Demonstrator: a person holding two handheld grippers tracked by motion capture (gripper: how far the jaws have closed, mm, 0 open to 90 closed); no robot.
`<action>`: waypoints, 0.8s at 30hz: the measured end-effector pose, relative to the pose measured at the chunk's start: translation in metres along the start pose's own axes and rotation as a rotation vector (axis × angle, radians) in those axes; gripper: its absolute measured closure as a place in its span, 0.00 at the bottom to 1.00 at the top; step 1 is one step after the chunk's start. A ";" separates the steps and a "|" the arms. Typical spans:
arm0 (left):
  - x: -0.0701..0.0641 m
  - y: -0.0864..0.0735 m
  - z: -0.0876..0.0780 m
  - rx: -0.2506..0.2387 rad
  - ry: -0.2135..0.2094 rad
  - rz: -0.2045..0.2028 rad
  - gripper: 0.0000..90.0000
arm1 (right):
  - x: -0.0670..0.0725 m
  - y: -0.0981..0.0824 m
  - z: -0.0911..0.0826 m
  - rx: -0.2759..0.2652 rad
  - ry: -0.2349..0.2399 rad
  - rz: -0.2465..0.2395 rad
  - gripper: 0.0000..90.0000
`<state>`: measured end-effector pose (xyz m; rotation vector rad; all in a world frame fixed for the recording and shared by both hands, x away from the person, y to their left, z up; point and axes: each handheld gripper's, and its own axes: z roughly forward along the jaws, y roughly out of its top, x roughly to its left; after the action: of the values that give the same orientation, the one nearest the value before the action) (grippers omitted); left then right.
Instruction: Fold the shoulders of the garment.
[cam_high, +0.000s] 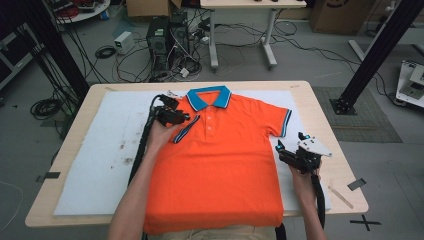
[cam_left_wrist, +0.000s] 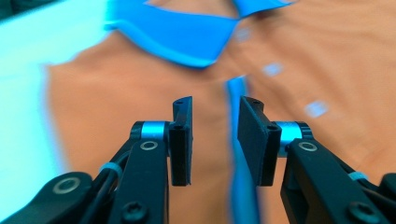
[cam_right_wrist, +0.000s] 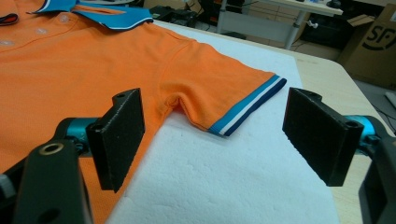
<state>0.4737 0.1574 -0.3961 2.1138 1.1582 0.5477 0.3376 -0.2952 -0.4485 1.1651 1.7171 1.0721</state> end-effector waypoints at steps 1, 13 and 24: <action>0.005 -0.005 -0.005 0.009 0.022 -0.007 0.73 | 0.001 0.000 0.000 -0.001 0.001 0.009 0.24; 0.030 -0.057 -0.023 0.156 0.042 -0.039 0.71 | 0.001 0.000 0.000 0.003 -0.008 0.005 0.24; 0.049 -0.063 -0.026 0.134 0.086 -0.026 0.74 | 0.001 0.000 0.000 0.000 -0.012 0.001 0.24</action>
<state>0.4467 0.2326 -0.4210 2.2038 1.3009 0.5676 0.3373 -0.2941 -0.4488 1.1702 1.7077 1.0637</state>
